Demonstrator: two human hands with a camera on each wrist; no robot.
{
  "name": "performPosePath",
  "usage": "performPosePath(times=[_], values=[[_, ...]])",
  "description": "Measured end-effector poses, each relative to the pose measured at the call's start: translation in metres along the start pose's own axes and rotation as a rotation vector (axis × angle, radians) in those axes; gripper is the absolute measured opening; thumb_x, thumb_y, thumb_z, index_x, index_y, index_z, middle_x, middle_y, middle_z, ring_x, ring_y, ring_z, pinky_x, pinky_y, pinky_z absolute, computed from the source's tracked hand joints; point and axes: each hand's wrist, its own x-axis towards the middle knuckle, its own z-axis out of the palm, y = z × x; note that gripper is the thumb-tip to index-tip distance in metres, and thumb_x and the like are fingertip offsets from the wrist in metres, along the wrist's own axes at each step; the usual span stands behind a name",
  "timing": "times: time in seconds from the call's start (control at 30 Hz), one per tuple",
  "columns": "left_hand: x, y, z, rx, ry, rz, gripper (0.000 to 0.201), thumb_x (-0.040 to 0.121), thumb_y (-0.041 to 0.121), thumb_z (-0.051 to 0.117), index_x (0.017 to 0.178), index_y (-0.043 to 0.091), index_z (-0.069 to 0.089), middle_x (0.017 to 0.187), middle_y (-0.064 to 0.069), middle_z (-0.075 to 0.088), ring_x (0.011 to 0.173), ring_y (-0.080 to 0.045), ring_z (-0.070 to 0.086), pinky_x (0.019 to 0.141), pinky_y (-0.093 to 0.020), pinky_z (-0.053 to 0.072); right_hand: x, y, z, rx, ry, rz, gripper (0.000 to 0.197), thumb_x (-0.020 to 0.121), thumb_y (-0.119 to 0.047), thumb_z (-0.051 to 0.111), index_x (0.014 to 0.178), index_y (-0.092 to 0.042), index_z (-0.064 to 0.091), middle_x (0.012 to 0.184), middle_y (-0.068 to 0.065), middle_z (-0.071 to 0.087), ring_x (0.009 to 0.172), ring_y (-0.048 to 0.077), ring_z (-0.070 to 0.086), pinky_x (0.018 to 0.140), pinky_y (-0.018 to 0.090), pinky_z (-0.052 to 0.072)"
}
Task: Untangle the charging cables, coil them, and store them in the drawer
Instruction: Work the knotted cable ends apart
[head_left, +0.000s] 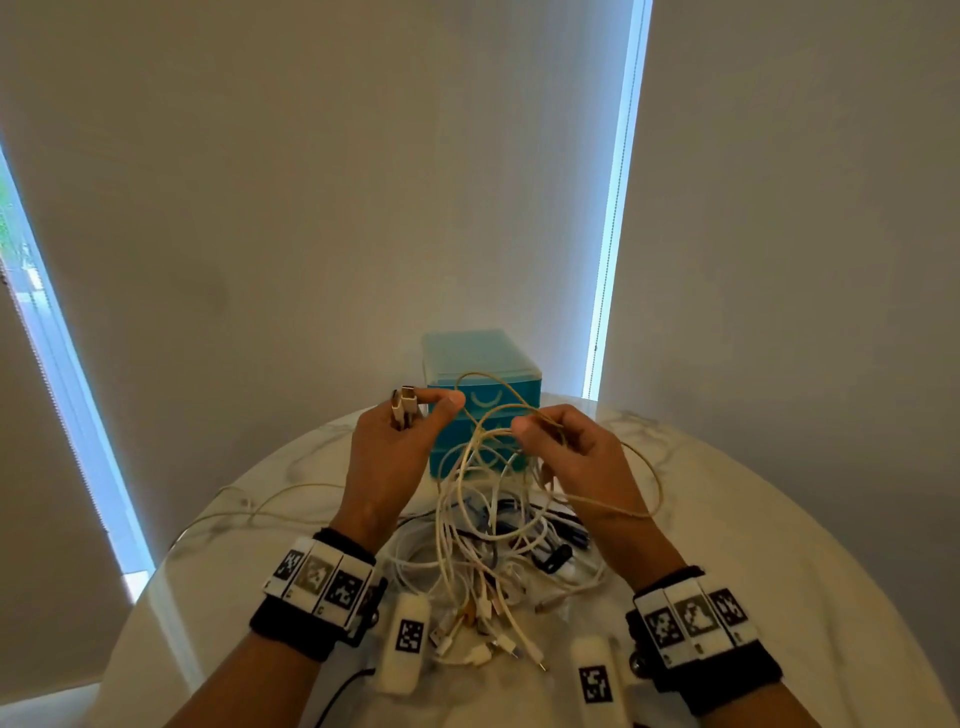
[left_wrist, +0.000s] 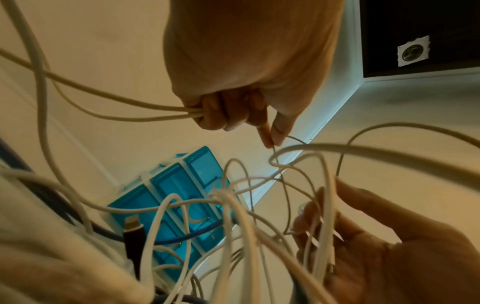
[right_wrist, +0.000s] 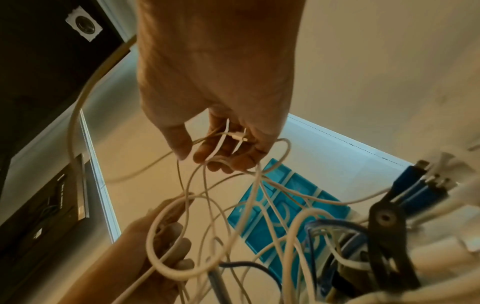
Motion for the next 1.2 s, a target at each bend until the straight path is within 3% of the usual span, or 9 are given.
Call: performPosePath(times=[0.1, 0.17, 0.37, 0.53, 0.63, 0.77, 1.0, 1.13, 1.2], values=[[0.001, 0.003, -0.002, -0.007, 0.052, 0.011, 0.013, 0.095, 0.045, 0.079, 0.099, 0.033, 0.082, 0.073, -0.01, 0.063, 0.065, -0.008, 0.052, 0.072, -0.025, 0.05, 0.003, 0.005, -0.002, -0.054, -0.006, 0.008, 0.017, 0.098, -0.03, 0.079, 0.09, -0.015, 0.078, 0.07, -0.001, 0.071, 0.064, 0.01, 0.064, 0.067, 0.028, 0.052], [-0.002, 0.006, -0.002, -0.015, 0.058, 0.042, 0.013, 0.097, 0.043, 0.078, 0.1, 0.032, 0.081, 0.067, 0.001, 0.054, 0.06, -0.005, 0.046, 0.063, -0.02, 0.047, 0.002, 0.012, 0.0, -0.168, -0.035, -0.016, 0.015, 0.097, -0.033, 0.081, 0.089, -0.019, 0.077, 0.066, -0.002, 0.067, 0.061, 0.012, 0.063, 0.064, 0.025, 0.053], [-0.012, 0.018, 0.009, -0.111, -0.051, 0.08, 0.016, 0.098, 0.028, 0.078, 0.107, 0.016, 0.082, 0.065, 0.023, 0.065, 0.068, 0.007, 0.063, 0.074, -0.008, 0.051, -0.003, 0.007, 0.002, -0.209, -0.191, -0.027, 0.029, 0.091, -0.04, 0.085, 0.119, -0.036, 0.081, 0.093, -0.005, 0.082, 0.083, 0.01, 0.077, 0.071, 0.023, 0.062], [-0.017, 0.027, 0.011, -0.143, -0.178, 0.117, 0.018, 0.099, 0.025, 0.075, 0.112, 0.015, 0.081, 0.094, 0.003, 0.081, 0.092, -0.006, 0.077, 0.083, -0.017, 0.06, -0.004, 0.007, 0.004, -0.23, -0.13, -0.124, 0.017, 0.092, -0.031, 0.085, 0.109, -0.027, 0.085, 0.102, -0.014, 0.079, 0.098, 0.002, 0.072, 0.081, 0.017, 0.056], [-0.014, 0.026, 0.007, -0.005, -0.28, 0.113, 0.03, 0.095, 0.041, 0.078, 0.125, 0.037, 0.074, 0.071, 0.001, 0.064, 0.067, -0.013, 0.062, 0.074, -0.018, 0.056, -0.002, 0.002, -0.002, -0.145, -0.011, -0.14, 0.009, 0.094, -0.028, 0.083, 0.102, -0.024, 0.082, 0.102, -0.01, 0.076, 0.096, 0.004, 0.072, 0.081, 0.017, 0.055], [-0.01, 0.008, 0.003, 0.195, -0.456, 0.057, 0.04, 0.086, 0.043, 0.088, 0.122, 0.037, 0.071, 0.054, 0.015, 0.045, 0.05, -0.002, 0.038, 0.053, -0.013, 0.034, 0.005, -0.003, -0.011, 0.177, 0.16, 0.017, 0.009, 0.1, -0.024, 0.075, 0.106, -0.02, 0.08, 0.101, -0.002, 0.08, 0.097, 0.023, 0.073, 0.085, 0.041, 0.059], [0.004, -0.016, -0.004, 0.316, -0.3, -0.026, 0.023, 0.085, 0.043, 0.089, 0.105, 0.038, 0.078, 0.065, 0.021, 0.068, 0.059, 0.003, 0.058, 0.066, -0.025, 0.046, 0.006, -0.018, -0.034, 1.088, 0.075, 0.161, 0.009, 0.104, -0.024, 0.065, 0.111, -0.024, 0.071, 0.106, -0.006, 0.067, 0.103, 0.015, 0.063, 0.086, 0.028, 0.047], [0.006, -0.018, -0.01, 0.241, -0.261, -0.069, 0.041, 0.083, 0.023, 0.092, 0.115, 0.04, 0.071, 0.065, 0.007, 0.065, 0.058, -0.013, 0.059, 0.067, -0.029, 0.056, 0.009, -0.009, -0.031, 0.872, 0.12, 0.23, 0.009, 0.107, -0.016, 0.061, 0.111, -0.019, 0.068, 0.098, 0.0, 0.072, 0.098, 0.018, 0.069, 0.084, 0.026, 0.062], [0.006, -0.014, -0.01, 0.208, -0.292, -0.046, 0.053, 0.084, 0.011, 0.089, 0.121, 0.041, 0.068, 0.063, 0.012, 0.051, 0.058, -0.008, 0.047, 0.065, -0.023, 0.048, 0.009, -0.006, -0.026, 0.676, 0.157, 0.237, 0.008, 0.107, -0.01, 0.061, 0.111, -0.012, 0.067, 0.09, 0.005, 0.074, 0.097, 0.022, 0.07, 0.087, 0.028, 0.065]])
